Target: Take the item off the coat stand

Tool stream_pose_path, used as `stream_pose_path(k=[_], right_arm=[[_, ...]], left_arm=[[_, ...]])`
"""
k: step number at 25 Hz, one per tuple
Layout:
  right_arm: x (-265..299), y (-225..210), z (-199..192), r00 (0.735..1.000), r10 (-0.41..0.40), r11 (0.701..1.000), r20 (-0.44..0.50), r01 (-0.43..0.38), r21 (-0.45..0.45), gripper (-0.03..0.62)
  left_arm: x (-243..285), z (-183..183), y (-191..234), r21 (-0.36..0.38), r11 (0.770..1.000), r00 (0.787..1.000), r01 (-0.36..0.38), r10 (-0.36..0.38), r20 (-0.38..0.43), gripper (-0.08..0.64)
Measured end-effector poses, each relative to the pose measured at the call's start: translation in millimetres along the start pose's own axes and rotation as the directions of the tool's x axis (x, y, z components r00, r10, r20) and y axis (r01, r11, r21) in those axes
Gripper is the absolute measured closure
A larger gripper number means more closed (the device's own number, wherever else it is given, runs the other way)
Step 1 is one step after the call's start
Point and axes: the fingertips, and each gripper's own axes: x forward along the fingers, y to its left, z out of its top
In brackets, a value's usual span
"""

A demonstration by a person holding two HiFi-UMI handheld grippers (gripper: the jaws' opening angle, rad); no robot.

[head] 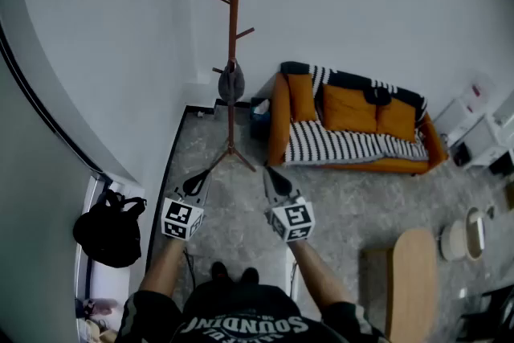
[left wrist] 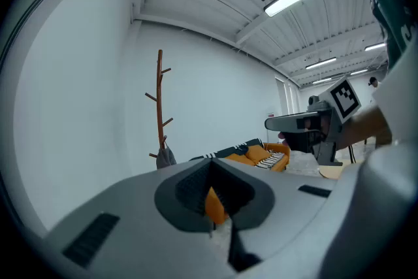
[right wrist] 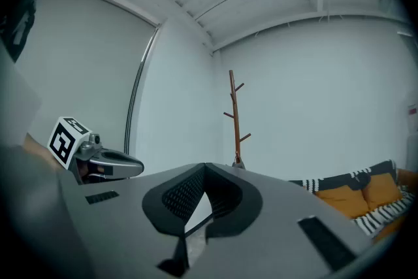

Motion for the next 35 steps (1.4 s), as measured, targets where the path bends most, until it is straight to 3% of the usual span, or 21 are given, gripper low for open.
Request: stream_pose_path(k=[3, 7, 29, 35], right_arm=[[3, 3, 6, 0.998, 0.008, 1.000, 0.060, -0.008, 0.006, 0.594], [3, 4, 6, 0.997, 0.016, 1.000, 0.074, -0.015, -0.012, 0.594], [29, 23, -5, 0.999, -0.040, 0.999, -0.021, 0.040, 0.007, 0.594], [46, 35, -6, 0.998, -0.055, 0.998, 0.017, 0.055, 0.009, 0.592]], left_arm=[[-1, 2, 0, -0.002, 1.000, 1.000, 0.003, -0.003, 0.002, 0.560], [-2, 4, -4, -0.009, 1.000, 1.000, 0.006, -0.006, 0.010, 0.560], [-5, -9, 26, -0.029, 0.999, 0.999, 0.046, -0.045, 0.015, 0.560], [-8, -15, 39, -0.014, 0.996, 0.996, 0.084, -0.084, 0.009, 0.559]])
